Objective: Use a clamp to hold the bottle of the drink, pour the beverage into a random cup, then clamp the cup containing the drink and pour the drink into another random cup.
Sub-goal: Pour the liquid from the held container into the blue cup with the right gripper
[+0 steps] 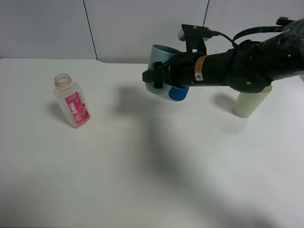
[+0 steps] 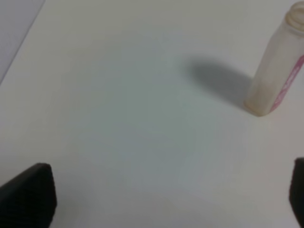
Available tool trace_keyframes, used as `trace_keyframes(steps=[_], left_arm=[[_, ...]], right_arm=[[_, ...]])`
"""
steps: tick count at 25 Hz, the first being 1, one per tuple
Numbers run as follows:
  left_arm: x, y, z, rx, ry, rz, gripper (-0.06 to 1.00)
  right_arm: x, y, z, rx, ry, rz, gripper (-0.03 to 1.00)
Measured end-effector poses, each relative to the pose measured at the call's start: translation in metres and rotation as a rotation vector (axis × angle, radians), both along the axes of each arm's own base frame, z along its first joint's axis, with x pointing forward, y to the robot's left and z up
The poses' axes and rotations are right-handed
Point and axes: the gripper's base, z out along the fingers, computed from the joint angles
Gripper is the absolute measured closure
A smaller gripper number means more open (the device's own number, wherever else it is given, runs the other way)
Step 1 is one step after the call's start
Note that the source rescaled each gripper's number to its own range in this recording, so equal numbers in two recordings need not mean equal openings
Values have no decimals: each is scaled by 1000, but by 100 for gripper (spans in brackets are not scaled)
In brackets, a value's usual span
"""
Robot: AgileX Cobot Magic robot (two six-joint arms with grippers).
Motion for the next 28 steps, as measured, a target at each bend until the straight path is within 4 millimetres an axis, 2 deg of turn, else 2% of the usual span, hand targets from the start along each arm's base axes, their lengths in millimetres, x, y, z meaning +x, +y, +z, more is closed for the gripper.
trace_keyframes(steps=[5,12,22,28], left_arm=[[0,0,0,0,0,0,-6],[0,0,0,0,0,0,-6],[0,0,0,0,0,0,-6],[0,0,0,0,0,0,-6]], right_arm=[[9,-10,5,94,-4,-69,97],[12,-9,13,224,-5,-105,97],[17,-14,15,370,82,-218,97],[20,-12,0,413,167,-259,97]])
